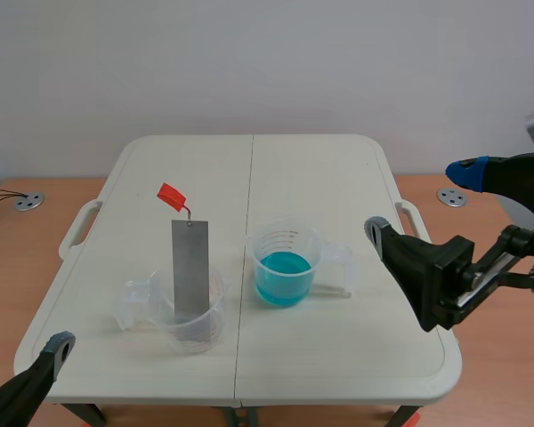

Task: Hold the metal plate by the orange handle, dip it into the blue solution, take it out and point at it, then put the plate back in the beaker on the left.
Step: 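Return to the home posture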

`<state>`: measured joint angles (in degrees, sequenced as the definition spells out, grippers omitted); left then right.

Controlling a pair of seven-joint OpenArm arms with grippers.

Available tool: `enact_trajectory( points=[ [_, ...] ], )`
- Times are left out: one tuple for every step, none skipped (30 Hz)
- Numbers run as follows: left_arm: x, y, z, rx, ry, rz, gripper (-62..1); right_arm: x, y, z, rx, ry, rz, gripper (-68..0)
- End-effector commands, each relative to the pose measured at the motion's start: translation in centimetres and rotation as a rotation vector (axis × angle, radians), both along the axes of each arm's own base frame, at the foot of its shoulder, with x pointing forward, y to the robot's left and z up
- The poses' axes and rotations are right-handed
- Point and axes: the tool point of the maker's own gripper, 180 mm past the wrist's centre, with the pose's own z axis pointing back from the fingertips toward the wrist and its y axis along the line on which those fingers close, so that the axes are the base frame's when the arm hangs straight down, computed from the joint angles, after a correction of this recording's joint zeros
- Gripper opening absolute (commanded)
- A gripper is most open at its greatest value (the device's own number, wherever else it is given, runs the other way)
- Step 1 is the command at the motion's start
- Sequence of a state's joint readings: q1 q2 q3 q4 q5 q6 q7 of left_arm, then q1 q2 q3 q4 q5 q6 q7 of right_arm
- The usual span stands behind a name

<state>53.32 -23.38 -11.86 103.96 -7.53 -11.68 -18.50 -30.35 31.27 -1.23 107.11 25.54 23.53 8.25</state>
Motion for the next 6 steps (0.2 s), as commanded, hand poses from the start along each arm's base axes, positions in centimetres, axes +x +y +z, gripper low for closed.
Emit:
enact_trajectory(
  points=[
    [0.34,-0.12,0.84,-0.011,-0.03,-0.007,1.4,0.35,0.26,1.48,0.013,-0.044,0.011,-1.2],
    [0.34,-0.12,0.84,-0.011,-0.03,-0.007,1.4,0.35,0.26,1.48,0.013,-0.044,0.011,-1.2],
    [0.34,-0.12,0.84,-0.011,-0.03,-0.007,1.4,0.35,0.26,1.48,0.013,-0.044,0.011,-1.2],
    [0.34,-0.12,0.84,-0.011,-0.03,-0.007,1.4,0.35,0.26,1.48,0.013,-0.044,0.011,-1.2],
    [0.34,-0.12,0.84,-0.011,-0.03,-0.007,1.4,0.35,0.26,1.48,0.013,-0.044,0.011,-1.2],
    [0.34,-0.12,0.84,-0.011,-0.03,-0.007,1.4,0.35,0.26,1.48,0.013,-0.044,0.011,-1.2]
  ],
)
